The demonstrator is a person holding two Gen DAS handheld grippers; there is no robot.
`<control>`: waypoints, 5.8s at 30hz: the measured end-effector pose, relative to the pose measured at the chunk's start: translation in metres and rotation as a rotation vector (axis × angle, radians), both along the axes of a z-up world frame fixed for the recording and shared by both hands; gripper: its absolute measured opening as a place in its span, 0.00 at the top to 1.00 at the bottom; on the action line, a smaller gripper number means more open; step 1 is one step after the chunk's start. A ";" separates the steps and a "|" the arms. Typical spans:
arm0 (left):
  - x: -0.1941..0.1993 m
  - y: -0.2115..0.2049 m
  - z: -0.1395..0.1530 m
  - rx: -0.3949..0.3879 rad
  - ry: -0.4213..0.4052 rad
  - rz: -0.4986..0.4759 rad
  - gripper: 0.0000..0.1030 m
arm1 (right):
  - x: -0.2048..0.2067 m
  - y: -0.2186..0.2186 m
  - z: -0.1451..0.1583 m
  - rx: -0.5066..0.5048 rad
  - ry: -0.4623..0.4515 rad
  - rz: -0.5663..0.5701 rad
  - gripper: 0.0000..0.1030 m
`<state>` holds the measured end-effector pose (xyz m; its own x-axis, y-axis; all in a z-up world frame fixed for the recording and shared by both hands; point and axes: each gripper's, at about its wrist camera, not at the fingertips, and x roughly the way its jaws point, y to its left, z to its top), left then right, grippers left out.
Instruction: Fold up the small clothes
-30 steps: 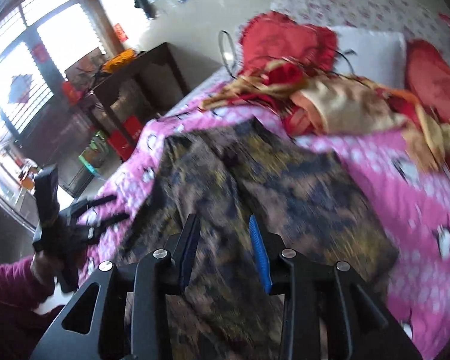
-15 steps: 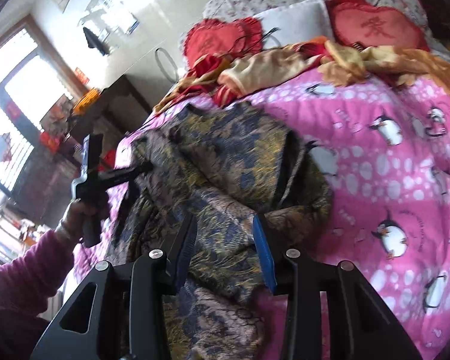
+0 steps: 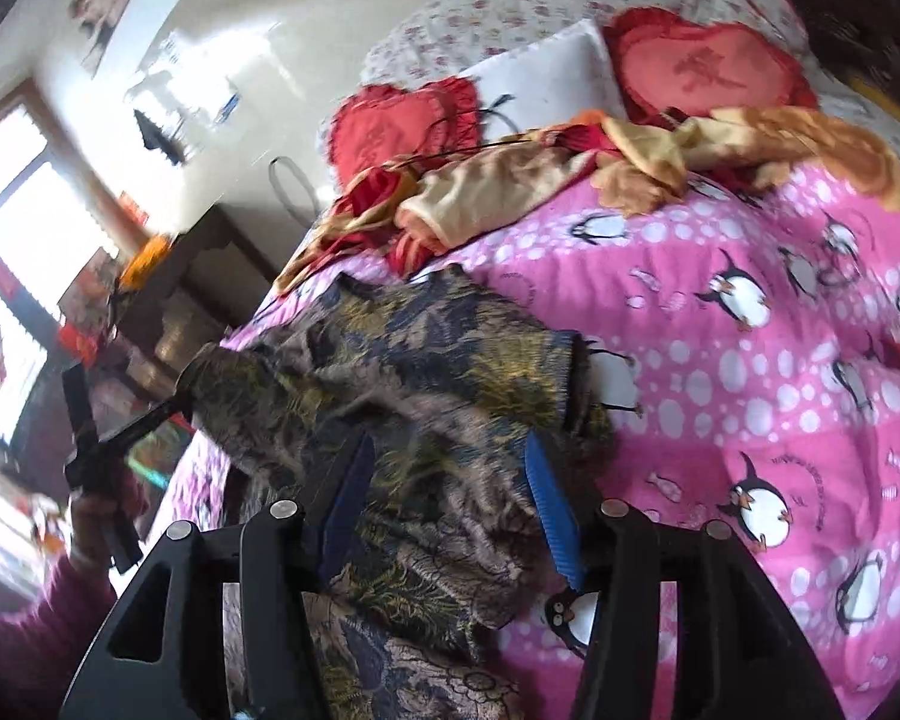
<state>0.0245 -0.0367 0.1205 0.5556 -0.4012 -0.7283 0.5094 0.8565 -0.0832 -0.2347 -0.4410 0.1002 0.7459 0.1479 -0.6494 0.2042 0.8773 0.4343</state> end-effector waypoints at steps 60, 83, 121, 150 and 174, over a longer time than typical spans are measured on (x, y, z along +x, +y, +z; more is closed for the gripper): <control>-0.009 -0.025 -0.075 0.100 0.145 0.036 0.35 | 0.015 -0.003 -0.058 0.070 0.206 -0.125 0.56; -0.158 0.082 -0.044 -0.011 0.245 -0.084 0.30 | -0.149 0.076 -0.055 0.094 0.204 -0.003 0.52; -0.227 0.142 -0.061 -0.026 0.363 -0.048 0.27 | -0.299 0.098 -0.063 0.123 0.181 -0.374 0.70; -0.246 0.188 -0.042 -0.020 0.388 -0.074 0.97 | -0.284 0.085 -0.042 0.138 0.117 -0.383 0.66; -0.240 0.187 -0.070 0.102 0.411 -0.036 0.95 | -0.252 0.163 -0.074 0.067 0.186 0.184 1.00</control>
